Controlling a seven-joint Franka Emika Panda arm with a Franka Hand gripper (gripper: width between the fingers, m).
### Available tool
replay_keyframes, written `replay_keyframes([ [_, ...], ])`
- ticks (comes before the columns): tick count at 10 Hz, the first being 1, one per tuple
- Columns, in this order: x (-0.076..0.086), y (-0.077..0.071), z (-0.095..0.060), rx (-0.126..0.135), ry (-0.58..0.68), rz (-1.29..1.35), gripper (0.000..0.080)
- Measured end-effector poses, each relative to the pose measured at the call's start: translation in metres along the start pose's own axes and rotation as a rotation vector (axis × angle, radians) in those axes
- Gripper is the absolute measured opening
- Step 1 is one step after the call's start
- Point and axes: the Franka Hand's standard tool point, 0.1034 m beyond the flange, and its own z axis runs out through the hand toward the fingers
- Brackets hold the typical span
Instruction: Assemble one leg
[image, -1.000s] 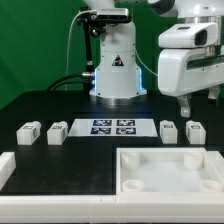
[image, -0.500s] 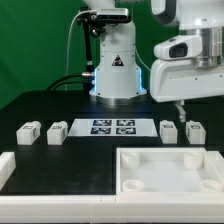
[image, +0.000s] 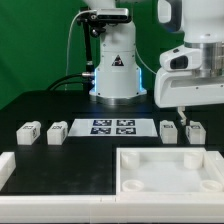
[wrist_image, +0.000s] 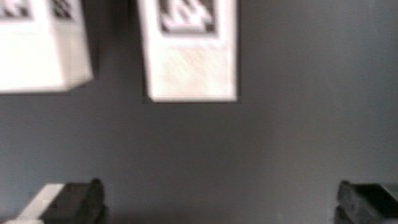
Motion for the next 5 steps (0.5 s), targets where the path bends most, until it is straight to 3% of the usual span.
replay_keyframes([
  [1, 0.004, 0.001, -0.001, 0.026, -0.085, 0.078, 0.0649],
  [2, -0.009, 0.007, 0.004, 0.007, -0.265, 0.080, 0.0649],
  [3, -0.010, 0.011, 0.007, 0.007, -0.350, 0.099, 0.0649],
  [5, -0.022, 0.008, 0.007, -0.015, -0.636, 0.095, 0.0649],
])
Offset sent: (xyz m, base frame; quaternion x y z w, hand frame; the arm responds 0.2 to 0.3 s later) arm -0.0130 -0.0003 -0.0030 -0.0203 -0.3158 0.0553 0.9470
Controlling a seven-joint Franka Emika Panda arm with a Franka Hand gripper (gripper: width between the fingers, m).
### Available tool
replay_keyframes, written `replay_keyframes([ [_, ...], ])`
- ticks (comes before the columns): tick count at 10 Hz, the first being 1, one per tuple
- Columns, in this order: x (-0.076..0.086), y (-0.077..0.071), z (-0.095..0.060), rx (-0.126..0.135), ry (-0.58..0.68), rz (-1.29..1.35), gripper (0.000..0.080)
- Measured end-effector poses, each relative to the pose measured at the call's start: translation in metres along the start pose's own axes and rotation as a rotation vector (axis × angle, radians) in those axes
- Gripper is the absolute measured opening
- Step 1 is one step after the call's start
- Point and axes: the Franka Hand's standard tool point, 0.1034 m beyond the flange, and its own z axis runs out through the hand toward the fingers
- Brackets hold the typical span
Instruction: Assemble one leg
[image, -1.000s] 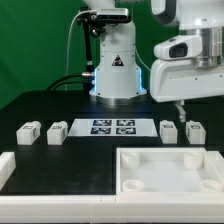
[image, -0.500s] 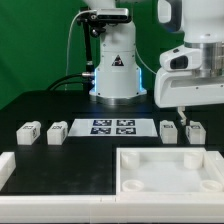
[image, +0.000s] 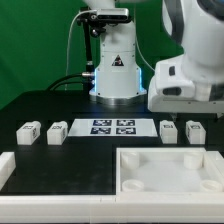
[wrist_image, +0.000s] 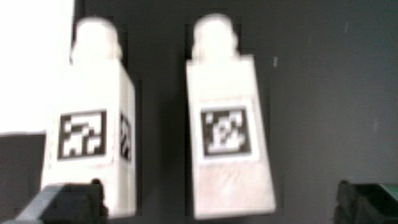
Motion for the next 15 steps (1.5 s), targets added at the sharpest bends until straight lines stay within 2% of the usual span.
replay_keyframes([
  [1, 0.009, -0.002, -0.003, 0.001, -0.044, -0.002, 0.0649],
  [2, 0.003, 0.002, 0.000, -0.010, -0.143, -0.003, 0.0649],
  [3, 0.010, 0.000, 0.001, -0.006, -0.148, -0.004, 0.0649],
  [6, 0.006, -0.013, 0.008, -0.026, -0.146, -0.016, 0.0649],
  [8, 0.006, -0.018, 0.020, -0.034, -0.141, -0.022, 0.0649],
  [10, 0.006, -0.017, 0.026, -0.036, -0.140, -0.022, 0.0649],
  [12, 0.010, -0.017, 0.039, -0.035, -0.127, -0.020, 0.0649],
  [14, 0.012, -0.007, 0.046, -0.027, -0.125, -0.036, 0.0649],
  [15, 0.012, -0.007, 0.045, -0.027, -0.125, -0.036, 0.0649],
])
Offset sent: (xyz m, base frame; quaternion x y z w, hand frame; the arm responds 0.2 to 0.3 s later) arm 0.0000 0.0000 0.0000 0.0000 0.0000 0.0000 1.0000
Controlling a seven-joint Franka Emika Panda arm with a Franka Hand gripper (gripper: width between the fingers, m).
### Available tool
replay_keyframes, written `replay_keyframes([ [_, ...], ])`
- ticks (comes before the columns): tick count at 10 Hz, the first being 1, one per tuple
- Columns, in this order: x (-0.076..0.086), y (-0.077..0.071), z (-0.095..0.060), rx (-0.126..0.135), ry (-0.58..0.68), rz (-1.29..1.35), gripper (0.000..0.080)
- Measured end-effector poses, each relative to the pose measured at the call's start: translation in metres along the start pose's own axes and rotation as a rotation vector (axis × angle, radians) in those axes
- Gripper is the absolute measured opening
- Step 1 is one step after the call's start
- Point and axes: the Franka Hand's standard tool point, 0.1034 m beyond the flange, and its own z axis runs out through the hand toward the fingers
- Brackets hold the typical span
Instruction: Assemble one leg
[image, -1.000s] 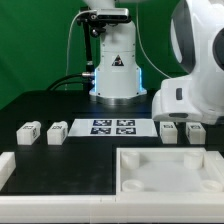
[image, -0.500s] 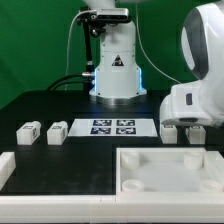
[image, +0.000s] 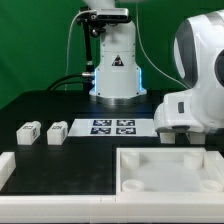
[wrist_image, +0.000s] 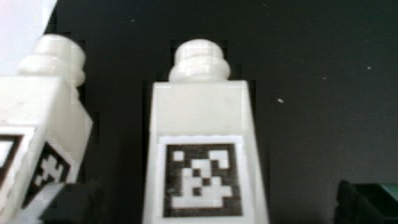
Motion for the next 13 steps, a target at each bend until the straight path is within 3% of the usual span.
replay_keyframes([
  [1, 0.000, 0.000, 0.000, 0.000, 0.000, 0.000, 0.0534],
  [2, 0.000, 0.000, 0.000, 0.000, 0.000, 0.000, 0.0534],
  [3, 0.000, 0.000, 0.000, 0.000, 0.000, 0.000, 0.0337],
  [4, 0.000, 0.000, 0.000, 0.000, -0.001, 0.000, 0.0291],
  [10, -0.001, 0.001, -0.002, 0.000, -0.005, 0.000, 0.0291],
  [13, -0.024, 0.023, -0.071, 0.019, 0.032, -0.057, 0.0293],
])
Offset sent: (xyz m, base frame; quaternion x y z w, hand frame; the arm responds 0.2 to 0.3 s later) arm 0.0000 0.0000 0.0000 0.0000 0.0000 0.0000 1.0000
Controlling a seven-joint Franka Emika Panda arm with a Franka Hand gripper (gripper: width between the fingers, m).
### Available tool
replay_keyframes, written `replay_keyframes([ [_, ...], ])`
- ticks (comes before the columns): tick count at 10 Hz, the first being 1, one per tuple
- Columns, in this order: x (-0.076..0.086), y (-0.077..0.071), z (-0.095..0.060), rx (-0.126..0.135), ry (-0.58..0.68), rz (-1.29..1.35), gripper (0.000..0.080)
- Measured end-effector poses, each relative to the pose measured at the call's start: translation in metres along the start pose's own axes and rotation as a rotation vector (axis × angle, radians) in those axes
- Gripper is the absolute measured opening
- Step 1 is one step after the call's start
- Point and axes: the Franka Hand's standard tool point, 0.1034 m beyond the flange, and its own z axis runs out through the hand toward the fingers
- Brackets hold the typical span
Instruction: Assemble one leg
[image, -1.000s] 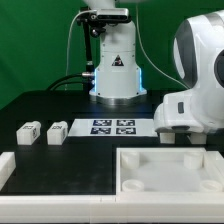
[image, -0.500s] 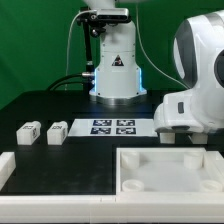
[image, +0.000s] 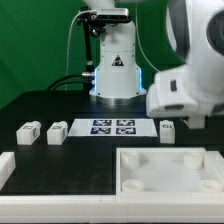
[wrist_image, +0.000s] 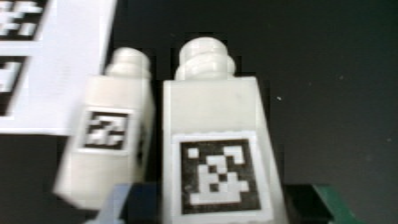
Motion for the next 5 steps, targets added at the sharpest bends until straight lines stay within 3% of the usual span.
replay_keyframes([
  [1, -0.009, 0.006, -0.020, -0.010, 0.030, -0.019, 0.0294],
  [3, -0.015, 0.008, -0.060, -0.005, 0.210, -0.033, 0.0294],
  [5, -0.005, 0.006, -0.067, 0.001, 0.530, -0.038, 0.0294],
])
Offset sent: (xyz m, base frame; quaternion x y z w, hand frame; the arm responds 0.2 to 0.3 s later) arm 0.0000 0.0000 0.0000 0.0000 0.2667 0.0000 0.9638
